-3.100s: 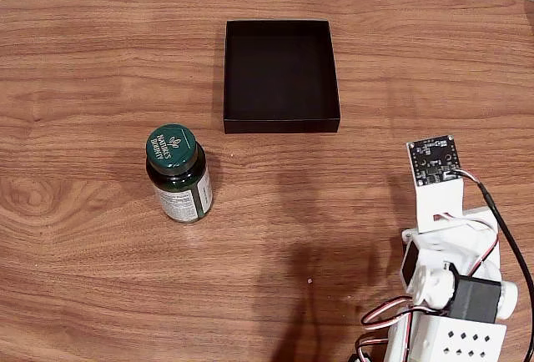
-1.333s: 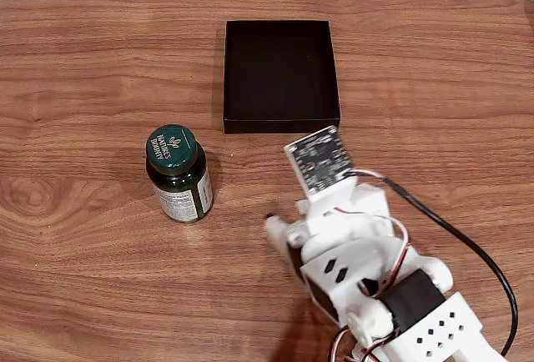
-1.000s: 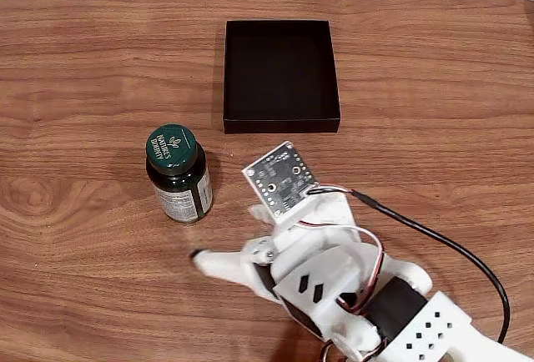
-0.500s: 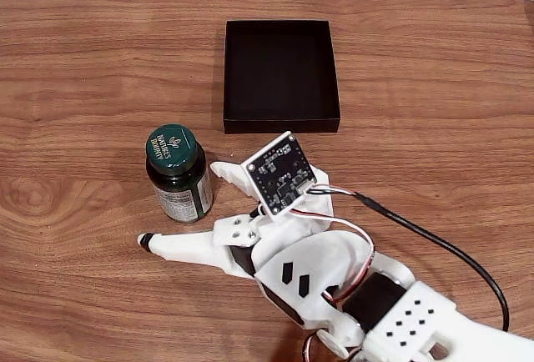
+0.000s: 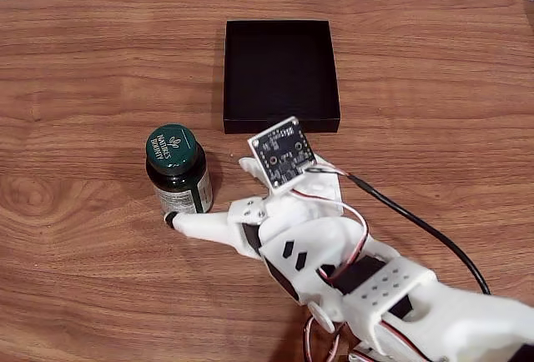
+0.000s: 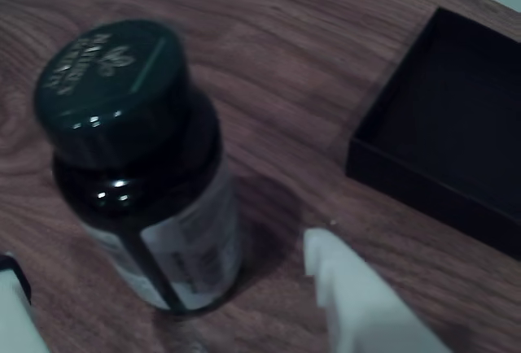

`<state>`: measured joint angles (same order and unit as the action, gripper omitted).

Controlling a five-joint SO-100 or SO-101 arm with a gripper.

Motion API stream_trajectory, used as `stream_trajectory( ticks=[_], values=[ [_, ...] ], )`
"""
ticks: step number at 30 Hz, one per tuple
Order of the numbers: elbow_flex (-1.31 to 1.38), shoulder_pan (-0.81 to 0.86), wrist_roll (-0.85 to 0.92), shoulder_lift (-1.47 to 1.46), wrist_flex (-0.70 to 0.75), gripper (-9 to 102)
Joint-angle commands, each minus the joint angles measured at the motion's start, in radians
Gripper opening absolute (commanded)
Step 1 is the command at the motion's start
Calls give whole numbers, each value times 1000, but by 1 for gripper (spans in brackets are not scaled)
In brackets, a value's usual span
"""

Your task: Pick up the pill bottle and place it in the black box.

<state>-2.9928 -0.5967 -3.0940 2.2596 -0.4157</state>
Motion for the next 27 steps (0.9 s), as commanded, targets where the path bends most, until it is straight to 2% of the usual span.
stream_trajectory(
  ticks=[1, 11, 18, 27],
  values=[
    [81, -3, 2, -35, -55, 41],
    [176, -34, -41, -202, -158, 40],
    [230, -57, -103, -371, -290, 41],
    [337, -72, -164, -551, -357, 41]
  ],
)
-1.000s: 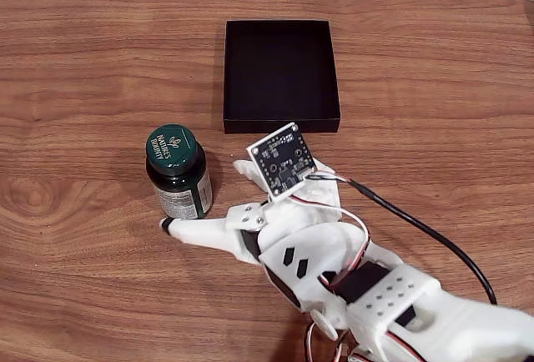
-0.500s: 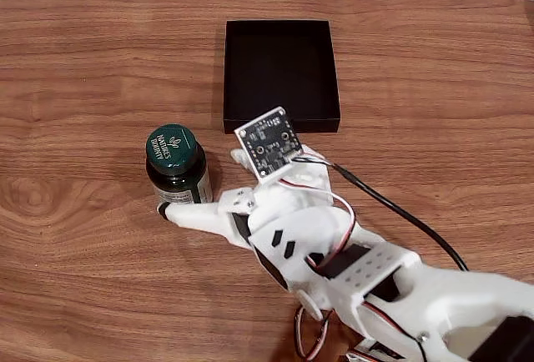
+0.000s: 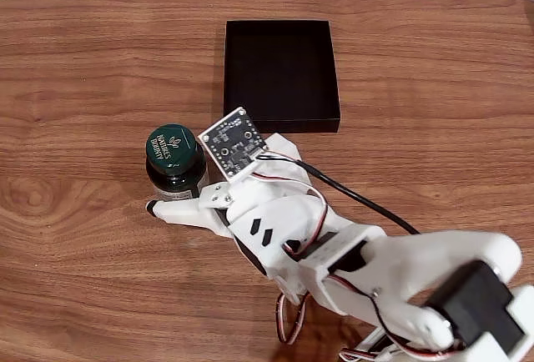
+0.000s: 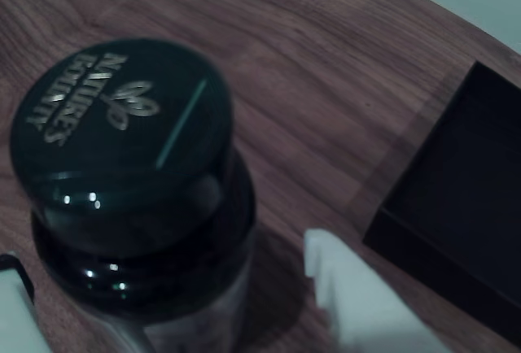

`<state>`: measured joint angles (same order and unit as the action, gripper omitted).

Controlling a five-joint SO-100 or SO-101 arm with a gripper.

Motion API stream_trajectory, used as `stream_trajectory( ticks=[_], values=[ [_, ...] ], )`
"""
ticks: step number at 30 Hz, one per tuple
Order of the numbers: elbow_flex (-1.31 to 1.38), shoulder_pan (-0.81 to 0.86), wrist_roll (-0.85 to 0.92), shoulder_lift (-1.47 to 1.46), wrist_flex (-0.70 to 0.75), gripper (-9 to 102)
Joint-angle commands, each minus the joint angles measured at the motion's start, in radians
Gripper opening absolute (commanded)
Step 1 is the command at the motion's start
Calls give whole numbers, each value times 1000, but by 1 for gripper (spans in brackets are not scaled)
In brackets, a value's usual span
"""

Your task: Pick up the pill bottle and place it in the black box.

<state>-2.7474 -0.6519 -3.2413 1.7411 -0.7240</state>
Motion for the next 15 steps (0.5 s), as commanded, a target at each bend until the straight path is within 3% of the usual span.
stream_trajectory(
  ticks=[1, 15],
  values=[
    [106, -18, -17, -51, -55, 41],
    [256, -74, 35, -261, -170, 33]
  ],
)
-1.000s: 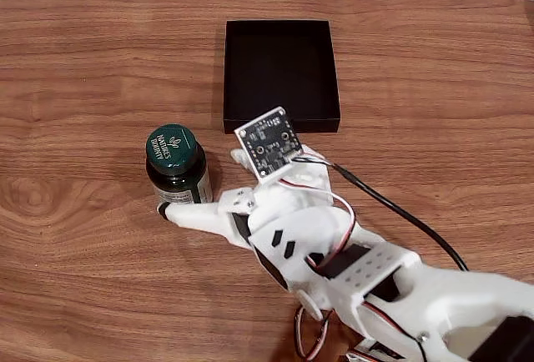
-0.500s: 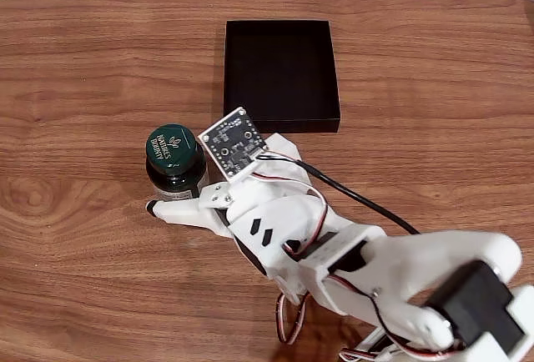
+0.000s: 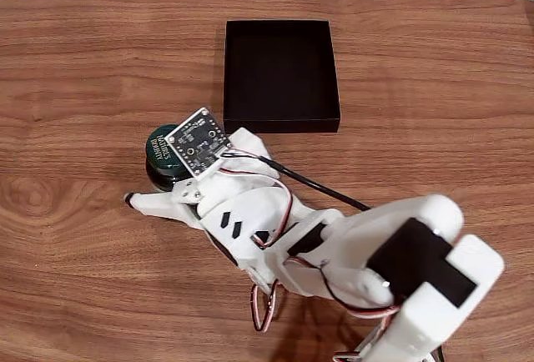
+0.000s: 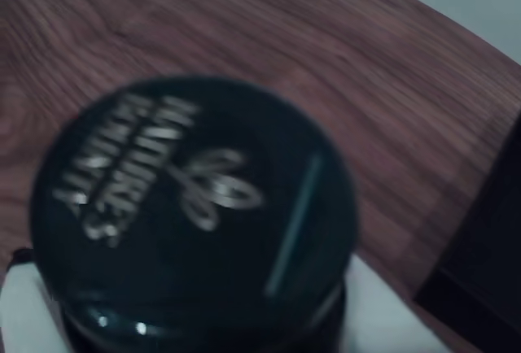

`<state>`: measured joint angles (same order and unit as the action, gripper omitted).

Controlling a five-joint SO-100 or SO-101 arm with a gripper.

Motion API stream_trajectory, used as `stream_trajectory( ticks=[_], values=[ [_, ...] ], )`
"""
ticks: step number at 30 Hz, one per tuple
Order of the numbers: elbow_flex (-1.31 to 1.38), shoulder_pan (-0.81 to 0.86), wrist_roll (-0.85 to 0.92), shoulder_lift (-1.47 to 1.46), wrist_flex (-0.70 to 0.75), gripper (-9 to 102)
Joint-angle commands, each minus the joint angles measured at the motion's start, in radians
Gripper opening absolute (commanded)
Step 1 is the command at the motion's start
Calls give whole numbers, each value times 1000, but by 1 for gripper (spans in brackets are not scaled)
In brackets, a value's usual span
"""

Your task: Pick up the pill bottle and place it in the black box.

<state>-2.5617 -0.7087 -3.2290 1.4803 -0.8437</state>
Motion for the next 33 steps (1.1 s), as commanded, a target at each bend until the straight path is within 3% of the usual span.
stream_trajectory(
  ticks=[1, 13, 26, 33],
  values=[
    [72, -21, 29, -9, -63, 33],
    [-12, -52, 58, 81, -120, 13],
    [-2, 94, 61, 258, -69, 12],
    [41, 245, 126, 262, -121, 13]
  ],
)
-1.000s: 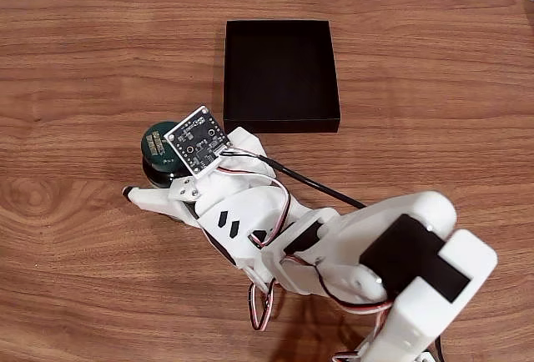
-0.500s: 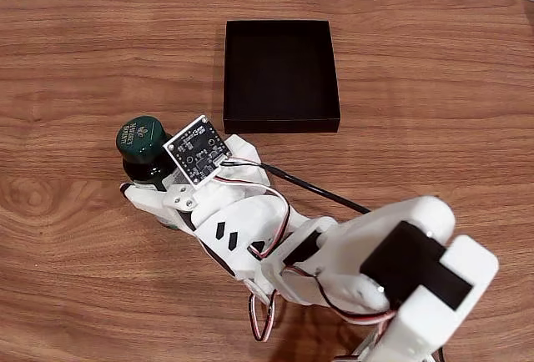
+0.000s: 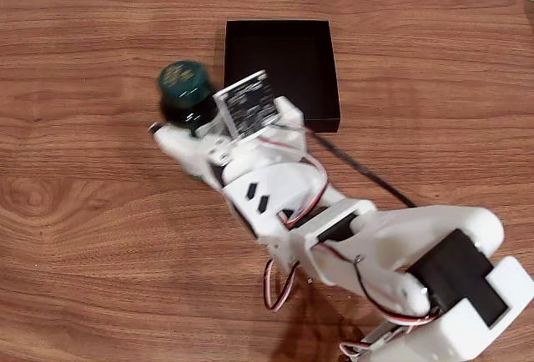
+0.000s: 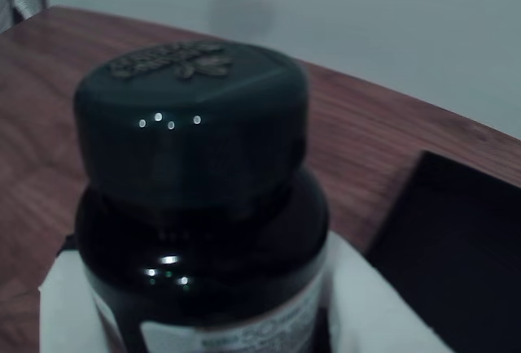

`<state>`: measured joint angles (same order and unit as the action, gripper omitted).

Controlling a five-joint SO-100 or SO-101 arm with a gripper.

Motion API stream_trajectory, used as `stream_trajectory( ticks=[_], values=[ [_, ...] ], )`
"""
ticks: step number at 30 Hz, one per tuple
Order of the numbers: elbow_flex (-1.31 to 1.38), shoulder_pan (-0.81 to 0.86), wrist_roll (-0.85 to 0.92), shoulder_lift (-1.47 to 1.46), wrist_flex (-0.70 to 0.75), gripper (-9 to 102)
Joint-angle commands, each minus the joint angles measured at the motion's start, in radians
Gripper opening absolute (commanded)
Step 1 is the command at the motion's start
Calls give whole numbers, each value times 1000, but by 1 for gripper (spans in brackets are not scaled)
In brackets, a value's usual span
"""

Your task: Pick up the pill bottle and place it in the black box.

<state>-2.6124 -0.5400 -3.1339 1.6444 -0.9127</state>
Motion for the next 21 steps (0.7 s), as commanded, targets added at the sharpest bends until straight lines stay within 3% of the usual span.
stream_trajectory(
  ticks=[1, 11, 21],
  values=[
    [94, 101, 41, 92, -72, 13],
    [137, 316, 178, -49, -331, 14],
    [212, 370, 270, -250, -522, 14]
  ],
)
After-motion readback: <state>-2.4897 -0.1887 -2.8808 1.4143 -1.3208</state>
